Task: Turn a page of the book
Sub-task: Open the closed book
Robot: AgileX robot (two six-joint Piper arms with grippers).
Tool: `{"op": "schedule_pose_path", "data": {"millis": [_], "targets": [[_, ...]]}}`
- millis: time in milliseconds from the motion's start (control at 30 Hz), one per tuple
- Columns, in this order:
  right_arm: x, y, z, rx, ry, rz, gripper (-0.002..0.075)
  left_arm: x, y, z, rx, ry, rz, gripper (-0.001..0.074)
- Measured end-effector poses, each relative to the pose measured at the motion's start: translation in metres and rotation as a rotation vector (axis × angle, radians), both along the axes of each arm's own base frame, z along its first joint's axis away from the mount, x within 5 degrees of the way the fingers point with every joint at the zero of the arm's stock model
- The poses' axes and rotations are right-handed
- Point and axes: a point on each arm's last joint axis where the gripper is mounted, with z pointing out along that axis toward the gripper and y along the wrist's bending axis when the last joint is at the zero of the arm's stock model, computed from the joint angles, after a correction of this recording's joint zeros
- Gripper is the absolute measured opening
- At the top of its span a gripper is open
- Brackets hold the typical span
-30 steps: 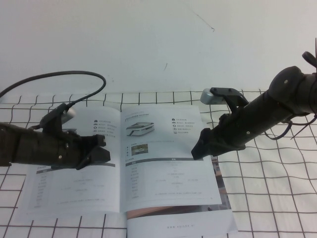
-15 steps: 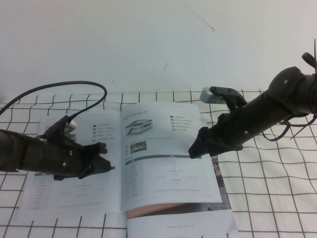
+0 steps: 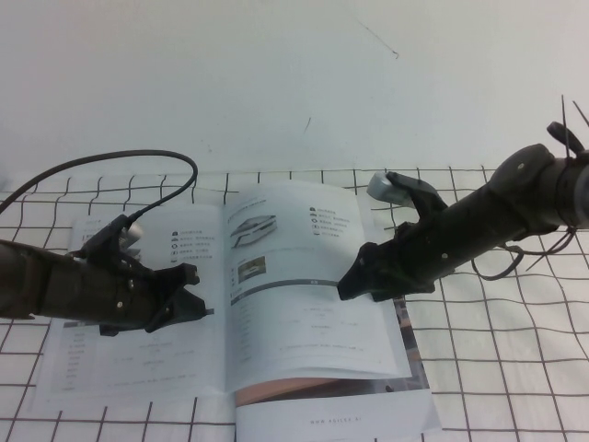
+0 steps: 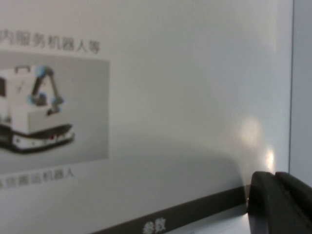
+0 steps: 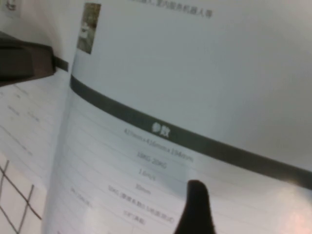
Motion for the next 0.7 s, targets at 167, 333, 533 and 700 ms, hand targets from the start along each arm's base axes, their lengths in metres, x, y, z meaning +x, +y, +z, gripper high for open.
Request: {"op": "schedule_pose_path", "data": {"millis": [167, 333, 533, 700], "targets": [[0.003, 0.008, 0.002, 0.123, -0.015, -0.02, 0.0521, 0.0, 0.0, 0.0, 0.0, 0.0, 0.0, -0.0004], [0.006, 0.015, 0.003, 0.239, -0.017, -0.039, 0.0521, 0.0, 0.0, 0.0, 0.0, 0.0, 0.0, -0.0003], [0.007, 0.021, 0.008, 0.346, -0.022, -0.038, 0.0521, 0.0, 0.0, 0.0, 0.002, -0.002, -0.003, -0.0003], [0.007, 0.022, 0.011, 0.387, -0.026, -0.044, 0.0521, 0.0, 0.0, 0.0, 0.002, -0.002, -0.003, -0.0003]]}}
